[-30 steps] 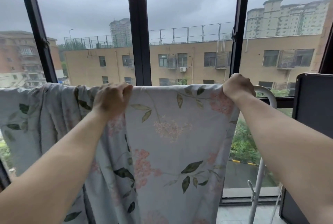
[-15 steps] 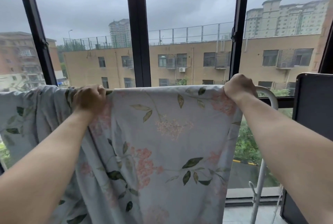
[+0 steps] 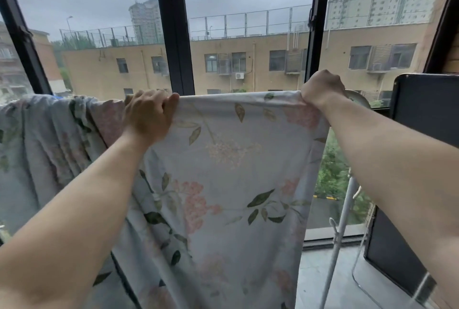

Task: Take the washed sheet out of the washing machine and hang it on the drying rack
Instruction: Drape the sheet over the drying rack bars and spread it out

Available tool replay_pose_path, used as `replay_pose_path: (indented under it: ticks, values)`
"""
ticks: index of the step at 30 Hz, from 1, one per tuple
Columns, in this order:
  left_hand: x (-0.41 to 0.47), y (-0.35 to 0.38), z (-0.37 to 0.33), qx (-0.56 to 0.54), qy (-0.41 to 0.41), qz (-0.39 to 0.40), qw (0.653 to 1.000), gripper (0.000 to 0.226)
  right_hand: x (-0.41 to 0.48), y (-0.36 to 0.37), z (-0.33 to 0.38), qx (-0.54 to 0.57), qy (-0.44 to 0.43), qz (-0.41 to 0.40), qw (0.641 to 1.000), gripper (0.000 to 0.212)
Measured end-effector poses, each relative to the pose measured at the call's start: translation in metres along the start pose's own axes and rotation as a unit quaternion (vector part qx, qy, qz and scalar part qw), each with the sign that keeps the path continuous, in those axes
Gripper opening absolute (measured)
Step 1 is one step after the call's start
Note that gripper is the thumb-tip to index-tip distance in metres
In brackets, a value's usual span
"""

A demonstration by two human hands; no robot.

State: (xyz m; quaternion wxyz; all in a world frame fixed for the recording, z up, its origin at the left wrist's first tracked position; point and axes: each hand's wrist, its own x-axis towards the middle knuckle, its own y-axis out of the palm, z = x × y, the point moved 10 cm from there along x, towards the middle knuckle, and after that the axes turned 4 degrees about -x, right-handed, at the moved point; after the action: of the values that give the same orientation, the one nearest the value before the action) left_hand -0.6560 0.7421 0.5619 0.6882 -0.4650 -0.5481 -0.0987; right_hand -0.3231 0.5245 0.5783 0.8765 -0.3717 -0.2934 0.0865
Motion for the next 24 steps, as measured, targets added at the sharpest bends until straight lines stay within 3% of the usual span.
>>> replay_pose_path:
  ticks: [9, 16, 20, 24]
  values:
    - [-0.004, -0.016, 0.067, 0.052, -0.069, 0.033, 0.996, 0.073, -0.001, 0.002, 0.000, -0.033, -0.003, -0.013, 0.999, 0.034]
    - [-0.001, -0.025, 0.079, 0.038, -0.171, 0.030, 0.984, 0.063, -0.001, 0.006, 0.000, -0.042, 0.021, -0.009, 0.999, 0.036]
    - [0.001, -0.013, 0.000, 0.012, -0.027, -0.009, 1.000, 0.056, 0.002, 0.004, -0.009, -0.036, 0.039, -0.001, 0.999, 0.040]
    - [0.000, 0.003, -0.011, 0.005, -0.023, 0.010, 1.000, 0.052, 0.007, -0.003, -0.014, -0.022, 0.041, -0.007, 0.999, 0.038]
